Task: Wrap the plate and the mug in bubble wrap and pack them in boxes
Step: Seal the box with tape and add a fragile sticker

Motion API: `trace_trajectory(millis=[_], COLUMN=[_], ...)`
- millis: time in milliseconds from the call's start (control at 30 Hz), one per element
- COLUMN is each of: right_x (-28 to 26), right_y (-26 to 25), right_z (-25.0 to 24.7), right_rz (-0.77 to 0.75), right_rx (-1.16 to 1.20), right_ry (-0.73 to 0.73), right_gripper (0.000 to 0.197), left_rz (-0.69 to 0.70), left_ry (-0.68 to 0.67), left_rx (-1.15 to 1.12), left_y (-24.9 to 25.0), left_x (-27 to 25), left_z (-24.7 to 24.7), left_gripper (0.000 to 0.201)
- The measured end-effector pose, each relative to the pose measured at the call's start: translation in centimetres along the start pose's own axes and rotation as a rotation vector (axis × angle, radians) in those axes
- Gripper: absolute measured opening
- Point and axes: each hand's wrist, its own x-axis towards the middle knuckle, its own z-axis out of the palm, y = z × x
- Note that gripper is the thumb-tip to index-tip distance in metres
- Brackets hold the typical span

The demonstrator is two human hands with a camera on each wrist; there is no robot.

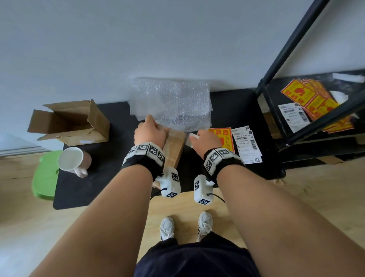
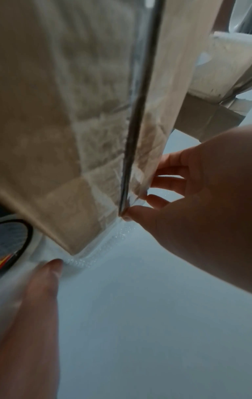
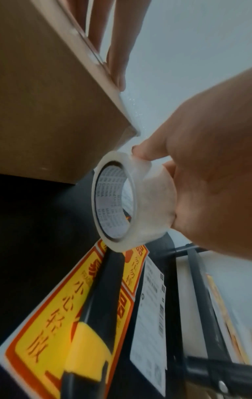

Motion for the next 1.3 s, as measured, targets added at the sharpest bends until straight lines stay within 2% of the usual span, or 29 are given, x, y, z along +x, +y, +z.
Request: trace_trajectory(millis=[233,433,600,733,833,933,1000,1067,1100,1200,1300], right_x=[2.8,4.5,4.4,3.4,2.8,2.3,1.9,1.6,1.5,1.3,1.1], right_y=[-0.7,-0.8,0.2,1.2,2.8,4.9,6.1,7.1,7.6,8.7,9.4], right_z=[0.1,0.0,0.0,-1.0,-1.8,-1.9,-1.6,-1.2,-0.9,-0.1,0.7], right_rz=[-0.098,-0.148,-0.231,-0.241,-0.187,-0.073,-0.014,0.032,0.052,0.08,0.086], right_rx=[-0.08,-0.108,0.048,0.145,0.185,0.194,0.187,0.135,0.098,-0.015,-0.066], right_ry=[0.015,-0.052,0.084,0.182,0.276,0.33,0.335,0.288,0.252,0.146,0.04], right_gripper=[0.031,0.031,0.039,0.037,0.032,0.029,0.028,0.028,0.029,0.031,0.035], left_rz=[-0.101,-0.159,-0.188,-0.205,-0.073,0.126,0.19,0.229,0.247,0.23,0.26], left_ry=[0.049,0.083,0.076,0.108,0.138,0.071,0.022,0.034,0.059,0.12,0.18], left_rx=[-0.023,-0.012,0.085,0.077,0.048,0.045,0.053,0.079,0.081,0.061,0.047], left_y=[-0.4,0.1,1.9,2.5,2.5,3.1,3.2,2.9,2.6,2.3,2.6], left_x=[-0.9,-2.1,-2.7,-3.2,-3.9,-4.9,-5.2,-5.3,-5.2,-5.7,-6.5], left_z=[0.2,0.4,0.6,0.5,0.6,1.0,1.6,2.5,2.9,3.3,3.2], left_gripper=[0.022,0.029,0.039,0.036,0.031,0.027,0.033,0.052,0.053,0.029,0.023])
